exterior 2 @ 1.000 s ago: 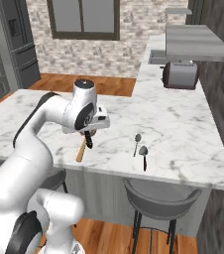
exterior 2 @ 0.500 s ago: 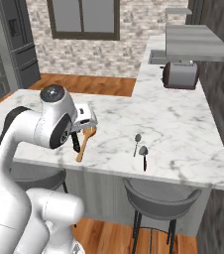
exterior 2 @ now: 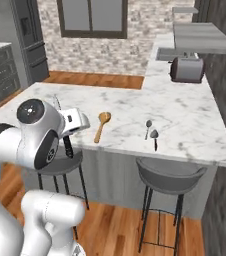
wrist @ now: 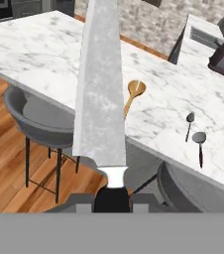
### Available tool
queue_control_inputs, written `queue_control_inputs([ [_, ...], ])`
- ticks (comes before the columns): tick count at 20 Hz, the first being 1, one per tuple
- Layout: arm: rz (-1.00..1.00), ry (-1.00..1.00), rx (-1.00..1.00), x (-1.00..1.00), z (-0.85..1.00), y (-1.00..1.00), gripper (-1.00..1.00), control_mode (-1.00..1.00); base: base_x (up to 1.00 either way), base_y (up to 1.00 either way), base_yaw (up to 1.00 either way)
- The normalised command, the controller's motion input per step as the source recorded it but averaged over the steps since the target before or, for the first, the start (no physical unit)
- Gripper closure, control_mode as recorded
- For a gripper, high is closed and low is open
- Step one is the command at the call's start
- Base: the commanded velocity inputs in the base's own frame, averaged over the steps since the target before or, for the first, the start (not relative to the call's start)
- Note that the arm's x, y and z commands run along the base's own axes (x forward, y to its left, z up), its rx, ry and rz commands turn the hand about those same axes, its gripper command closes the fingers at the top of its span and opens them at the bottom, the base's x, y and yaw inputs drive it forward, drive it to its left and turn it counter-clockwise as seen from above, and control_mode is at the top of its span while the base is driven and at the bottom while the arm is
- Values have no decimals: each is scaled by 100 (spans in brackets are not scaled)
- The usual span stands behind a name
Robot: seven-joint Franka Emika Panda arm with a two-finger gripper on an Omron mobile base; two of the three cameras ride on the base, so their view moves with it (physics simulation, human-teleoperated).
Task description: Pick up the metallic utensils from the counter and place them in the open drawer. Make sure not to pick up any wooden utensils.
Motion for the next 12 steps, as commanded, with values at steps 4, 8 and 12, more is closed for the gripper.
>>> queue_control_inputs([
  [4, 0, 0, 0, 0, 0, 0, 100, 100, -53, 54, 37],
  [8, 0, 0, 0, 0, 0, 0, 100, 100, -28, 95, 35],
  [12, 0, 0, 0, 0, 0, 0, 100, 100, -12, 64, 55],
])
